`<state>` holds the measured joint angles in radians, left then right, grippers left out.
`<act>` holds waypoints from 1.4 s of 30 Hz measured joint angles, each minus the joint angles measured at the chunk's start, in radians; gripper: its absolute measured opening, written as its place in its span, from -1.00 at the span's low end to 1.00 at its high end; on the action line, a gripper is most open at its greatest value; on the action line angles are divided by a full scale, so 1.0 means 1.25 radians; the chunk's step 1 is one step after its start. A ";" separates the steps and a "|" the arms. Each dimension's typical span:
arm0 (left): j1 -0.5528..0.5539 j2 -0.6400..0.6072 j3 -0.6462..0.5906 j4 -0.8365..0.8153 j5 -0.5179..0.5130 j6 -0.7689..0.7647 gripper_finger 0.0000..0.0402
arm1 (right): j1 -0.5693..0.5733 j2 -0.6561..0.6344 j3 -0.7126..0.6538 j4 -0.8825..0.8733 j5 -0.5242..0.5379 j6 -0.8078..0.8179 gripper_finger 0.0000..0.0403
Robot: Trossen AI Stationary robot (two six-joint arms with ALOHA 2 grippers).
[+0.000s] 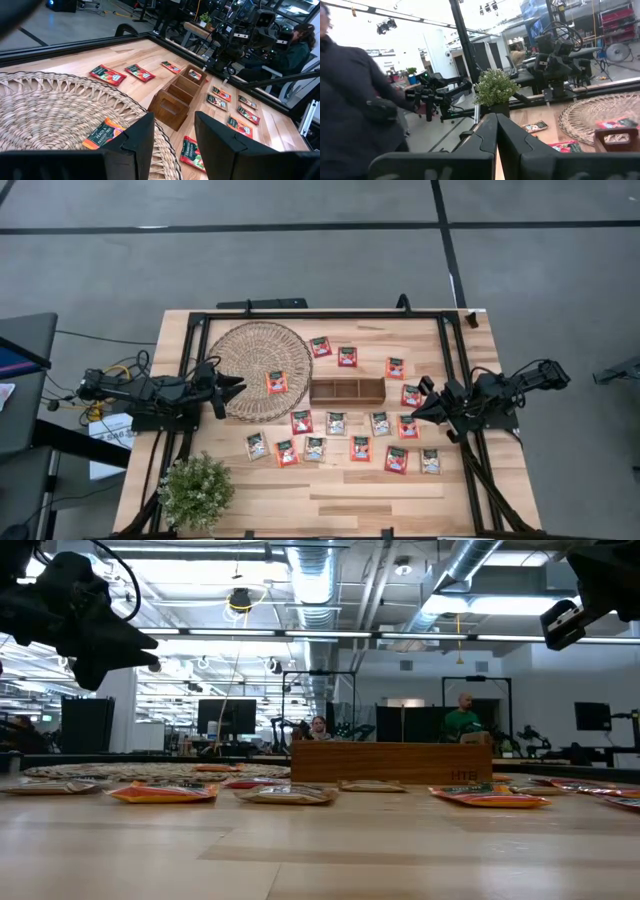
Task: Pick & Place Tea
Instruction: Put the orange tea bag into the right section of the wooden organizer
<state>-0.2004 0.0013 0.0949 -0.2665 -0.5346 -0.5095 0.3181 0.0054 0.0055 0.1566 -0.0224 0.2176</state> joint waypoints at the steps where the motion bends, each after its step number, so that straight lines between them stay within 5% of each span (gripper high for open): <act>1: 0.000 0.000 0.000 0.000 0.000 0.000 -0.34 | 0.000 0.000 0.000 0.000 0.002 -0.021 -1.00; 11: 0.000 0.000 0.000 0.000 0.000 -0.003 -0.34 | 0.000 0.000 0.000 0.032 0.012 -0.134 -1.00; 19: 0.000 0.000 0.000 0.018 0.000 -0.003 -0.34 | 0.000 0.000 0.073 0.050 0.302 -0.113 -1.00; 25: 0.000 0.000 -0.003 0.048 0.000 -0.003 -0.34 | 0.000 0.047 0.241 -0.188 0.441 -0.131 -1.00; 31: 0.000 0.000 -0.003 0.050 0.000 0.000 -0.34 | -0.006 0.200 0.454 -0.553 0.626 0.117 -1.00; 36: 0.000 0.000 -0.003 0.051 0.000 0.001 -0.34 | -0.070 0.366 0.599 -0.786 0.611 0.294 -1.00; 42: 0.000 0.000 -0.003 0.052 0.000 0.001 -0.34 | -0.226 0.572 0.708 -0.906 0.480 0.255 -1.00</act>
<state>-0.2001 0.0014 0.0914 -0.2020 -0.5343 -0.5079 0.0354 0.7209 0.8903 -0.9765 0.5775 0.5363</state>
